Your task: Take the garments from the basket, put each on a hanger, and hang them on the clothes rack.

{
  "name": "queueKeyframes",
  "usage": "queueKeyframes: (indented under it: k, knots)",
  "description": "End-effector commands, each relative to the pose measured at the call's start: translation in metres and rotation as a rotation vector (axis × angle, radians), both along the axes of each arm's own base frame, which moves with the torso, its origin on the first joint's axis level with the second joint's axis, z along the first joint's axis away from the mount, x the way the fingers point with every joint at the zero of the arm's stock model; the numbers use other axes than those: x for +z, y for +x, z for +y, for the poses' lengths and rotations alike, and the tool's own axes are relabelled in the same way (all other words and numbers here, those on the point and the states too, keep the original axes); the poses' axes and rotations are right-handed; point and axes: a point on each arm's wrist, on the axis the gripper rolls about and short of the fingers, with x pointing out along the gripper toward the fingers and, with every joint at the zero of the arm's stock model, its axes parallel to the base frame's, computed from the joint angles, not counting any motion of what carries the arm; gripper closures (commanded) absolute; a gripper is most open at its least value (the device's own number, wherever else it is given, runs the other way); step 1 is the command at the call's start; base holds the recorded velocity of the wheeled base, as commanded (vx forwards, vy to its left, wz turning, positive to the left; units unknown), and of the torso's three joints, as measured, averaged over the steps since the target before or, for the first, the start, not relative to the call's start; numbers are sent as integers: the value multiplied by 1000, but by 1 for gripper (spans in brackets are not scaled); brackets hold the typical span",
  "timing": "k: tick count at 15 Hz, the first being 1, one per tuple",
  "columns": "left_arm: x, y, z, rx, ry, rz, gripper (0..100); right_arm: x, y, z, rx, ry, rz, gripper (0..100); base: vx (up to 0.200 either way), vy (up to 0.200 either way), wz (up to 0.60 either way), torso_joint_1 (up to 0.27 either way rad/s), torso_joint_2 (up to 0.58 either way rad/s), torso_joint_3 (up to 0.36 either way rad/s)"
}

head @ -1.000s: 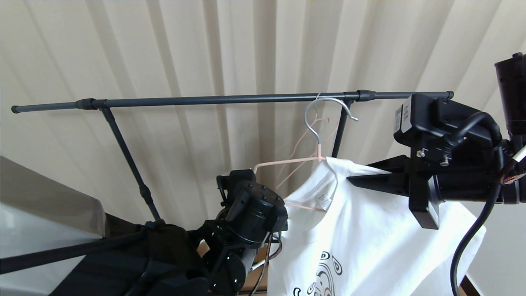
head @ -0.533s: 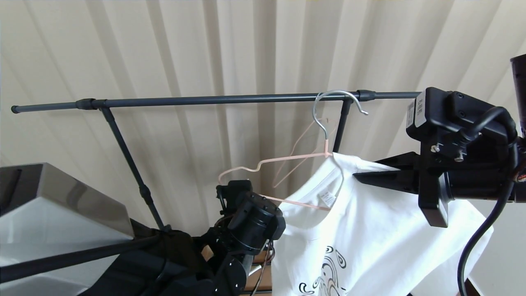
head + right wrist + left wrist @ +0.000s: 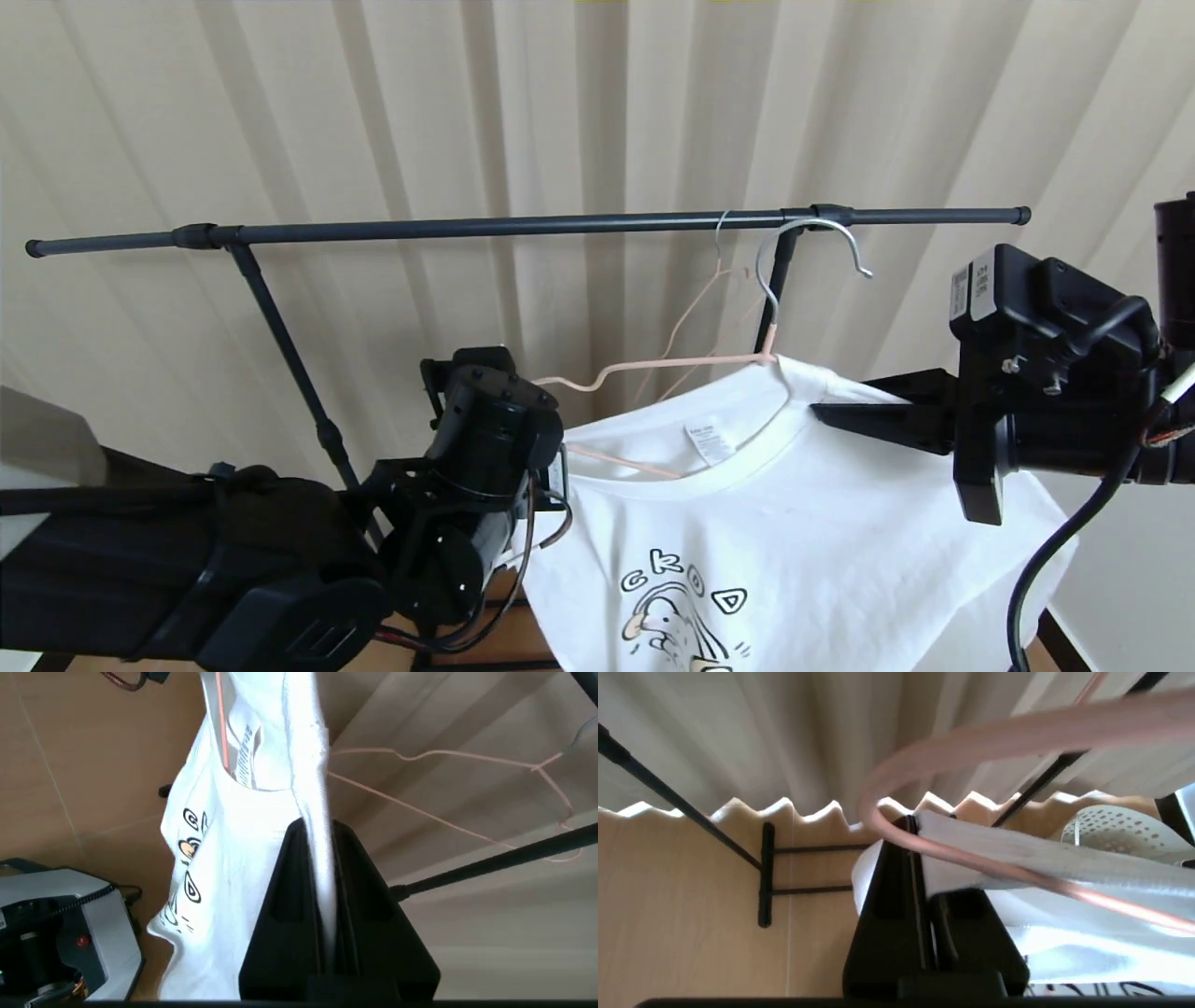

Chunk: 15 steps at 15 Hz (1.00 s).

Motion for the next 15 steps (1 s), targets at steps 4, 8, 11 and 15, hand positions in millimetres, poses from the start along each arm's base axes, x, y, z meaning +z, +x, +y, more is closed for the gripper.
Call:
queueKeyframes:
  k: [4,8,11,15]
  knots:
    - [12,1,10,20,-12,-25,100,-55,0,-32,-37,52,18,100,0,0,0,0,0,0]
    - [16,7,17,30,22,-37,100,-69,7,-34,-58,59,-16,100,0,0,0,0,0,0]
    - [18,16,24,54,32,-44,100,-73,7,-37,-74,55,-2,100,0,0,0,0,0,0]
    - [27,21,22,37,55,-73,100,-77,10,-37,-78,45,13,100,0,0,0,0,0,0]
